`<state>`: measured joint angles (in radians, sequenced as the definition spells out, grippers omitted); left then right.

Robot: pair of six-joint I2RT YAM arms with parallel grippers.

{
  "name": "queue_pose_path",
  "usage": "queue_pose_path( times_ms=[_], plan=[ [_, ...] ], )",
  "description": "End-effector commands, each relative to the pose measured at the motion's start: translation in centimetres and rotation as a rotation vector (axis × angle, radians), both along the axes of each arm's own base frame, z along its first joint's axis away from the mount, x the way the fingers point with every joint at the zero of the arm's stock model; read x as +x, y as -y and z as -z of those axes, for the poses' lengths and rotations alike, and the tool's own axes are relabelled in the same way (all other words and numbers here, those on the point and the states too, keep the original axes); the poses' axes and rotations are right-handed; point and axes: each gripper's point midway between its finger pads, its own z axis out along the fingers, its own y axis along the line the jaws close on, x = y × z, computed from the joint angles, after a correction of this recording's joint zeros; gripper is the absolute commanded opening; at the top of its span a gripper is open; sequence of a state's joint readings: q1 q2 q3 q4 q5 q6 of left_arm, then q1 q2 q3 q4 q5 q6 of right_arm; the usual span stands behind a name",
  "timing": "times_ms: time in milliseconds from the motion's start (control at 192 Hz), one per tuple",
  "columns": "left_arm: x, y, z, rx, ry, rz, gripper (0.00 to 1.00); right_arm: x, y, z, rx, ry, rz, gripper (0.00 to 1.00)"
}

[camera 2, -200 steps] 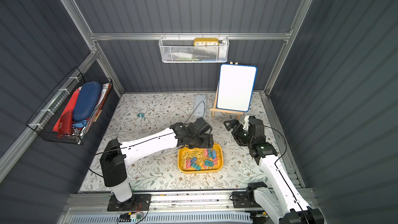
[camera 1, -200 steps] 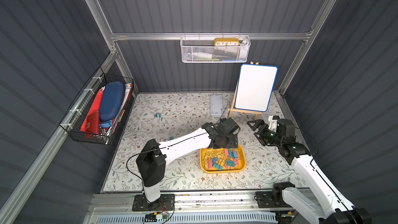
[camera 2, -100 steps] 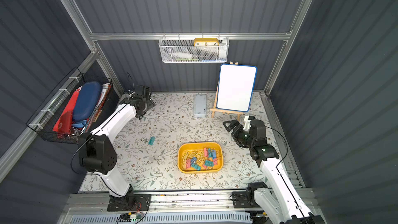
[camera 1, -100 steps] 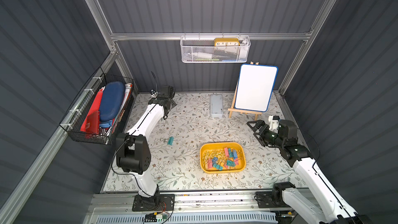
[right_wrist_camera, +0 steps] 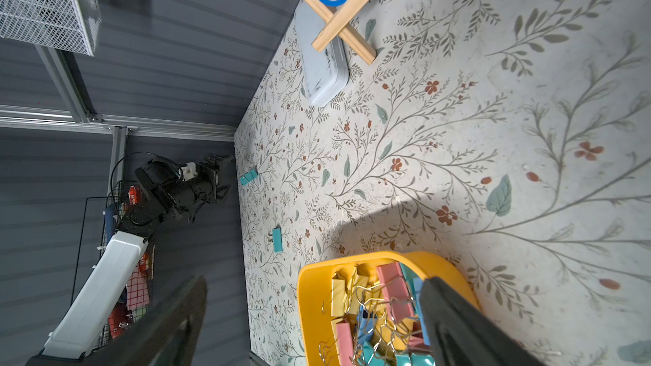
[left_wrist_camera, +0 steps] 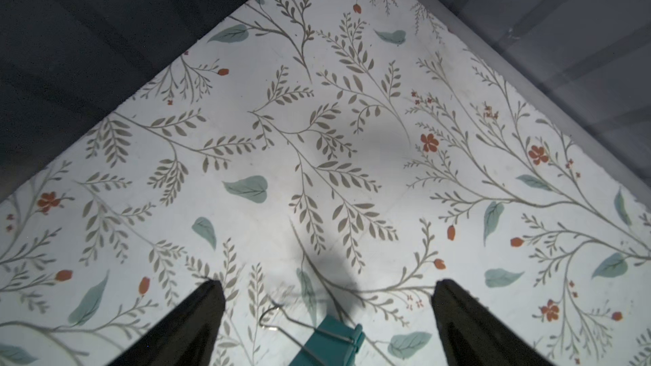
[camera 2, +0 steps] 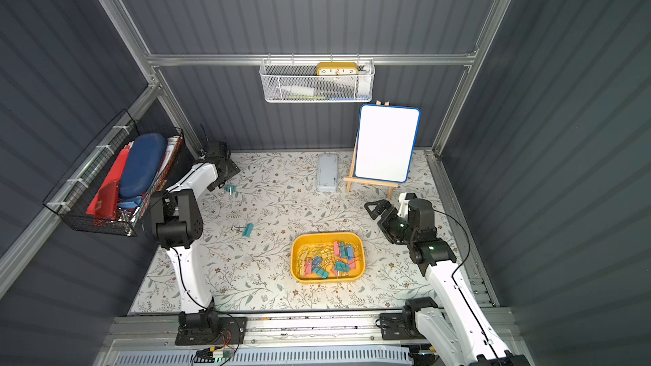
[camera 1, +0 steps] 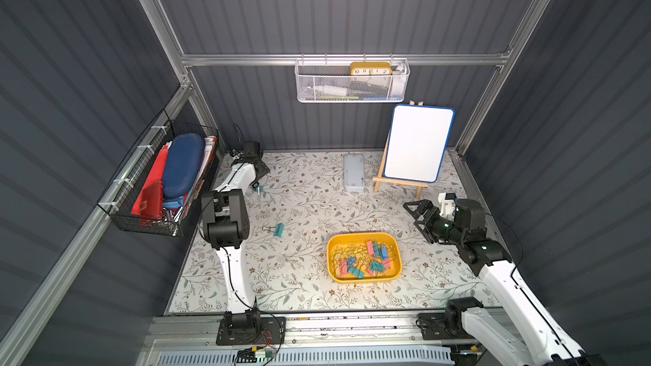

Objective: Put the binder clips in the storage box
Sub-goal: Pick up the binder clip at the center of the board.

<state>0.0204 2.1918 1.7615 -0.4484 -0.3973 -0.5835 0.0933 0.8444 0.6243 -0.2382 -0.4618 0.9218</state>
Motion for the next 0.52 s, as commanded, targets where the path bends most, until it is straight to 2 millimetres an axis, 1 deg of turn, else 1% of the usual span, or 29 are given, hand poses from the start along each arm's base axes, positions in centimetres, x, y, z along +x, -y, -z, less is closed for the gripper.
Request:
queue_pose_path(
  times_ms=[0, 73, 235, 318, 386, 511],
  plan=[
    [-0.1, 1.2, 2.4, -0.056, -0.058, 0.06, 0.92, 0.0, 0.2, 0.1, -0.017, 0.01, 0.005, 0.99],
    [-0.8, 1.5, 3.3, -0.076, -0.084, 0.058, 0.89, 0.1, 0.2, 0.1, -0.016, 0.01, 0.006, 0.99],
    [-2.2, 1.7, 4.5, -0.104, -0.136, 0.035, 0.9, 0.3, -0.1, 0.4, -0.007, 0.001, -0.009, 0.99],
    [-2.7, 1.7, 4.3, -0.113, -0.145, 0.02, 0.93, 0.3, -0.2, 0.4, -0.002, -0.005, -0.018, 0.99],
    [-3.1, 2.0, 4.4, -0.13, -0.16, 0.024, 0.94, 0.2, -0.2, 0.5, 0.001, -0.007, -0.02, 0.99],
    [-3.5, 2.1, 4.5, -0.139, -0.179, 0.009, 0.94, 0.2, -0.3, 0.5, 0.003, -0.007, -0.019, 0.99]
  ],
)
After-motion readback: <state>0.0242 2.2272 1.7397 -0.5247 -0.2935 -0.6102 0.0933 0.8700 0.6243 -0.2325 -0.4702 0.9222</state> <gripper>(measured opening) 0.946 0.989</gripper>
